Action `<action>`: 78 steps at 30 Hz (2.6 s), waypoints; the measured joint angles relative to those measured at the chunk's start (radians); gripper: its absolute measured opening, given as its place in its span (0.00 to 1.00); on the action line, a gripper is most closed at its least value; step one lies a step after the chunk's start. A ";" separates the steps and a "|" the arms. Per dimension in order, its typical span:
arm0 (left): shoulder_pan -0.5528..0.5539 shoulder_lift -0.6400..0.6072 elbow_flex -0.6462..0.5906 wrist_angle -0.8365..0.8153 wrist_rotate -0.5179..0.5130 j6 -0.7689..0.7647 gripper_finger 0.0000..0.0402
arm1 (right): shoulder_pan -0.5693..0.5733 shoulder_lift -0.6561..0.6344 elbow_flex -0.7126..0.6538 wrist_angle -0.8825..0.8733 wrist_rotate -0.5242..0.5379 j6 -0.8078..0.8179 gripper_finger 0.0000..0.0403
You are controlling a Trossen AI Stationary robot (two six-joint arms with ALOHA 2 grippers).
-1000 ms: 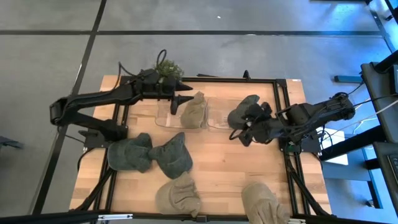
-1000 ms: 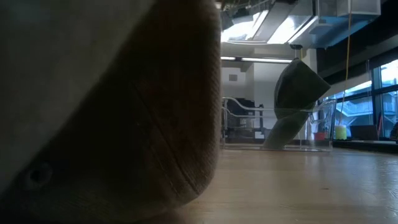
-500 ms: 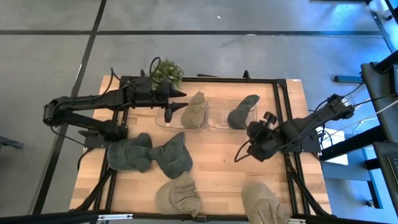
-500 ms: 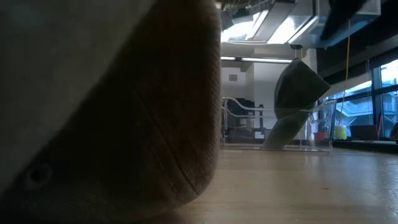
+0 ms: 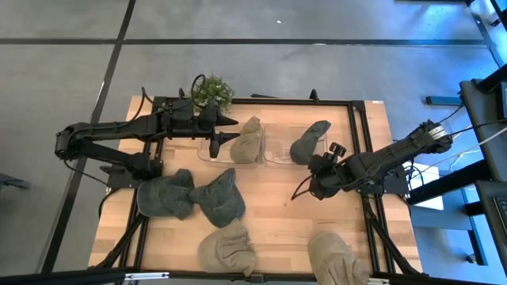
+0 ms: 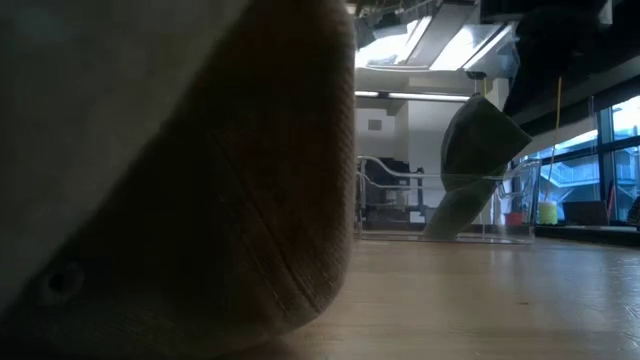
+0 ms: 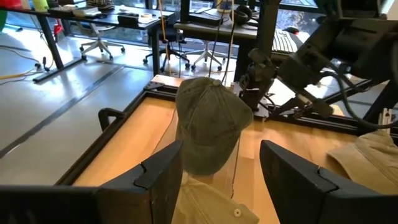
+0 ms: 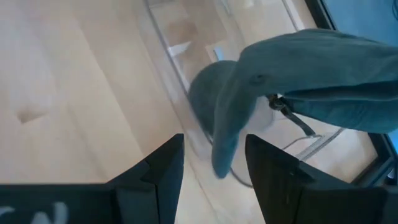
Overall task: Pick & Place hat
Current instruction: Adjust the black cap on the right transparent bin
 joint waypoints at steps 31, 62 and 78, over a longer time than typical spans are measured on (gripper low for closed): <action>0.000 0.000 0.000 -0.005 0.000 0.018 0.51 | -0.200 0.000 0.039 -0.200 0.014 -0.253 0.01; 0.000 0.000 0.000 -0.033 -0.018 0.010 0.51 | -0.200 0.000 0.012 -0.302 -0.195 -0.270 0.32; -0.008 0.000 0.000 -0.034 -0.016 0.002 0.51 | -0.200 -0.022 0.243 -0.397 -0.185 -0.296 0.42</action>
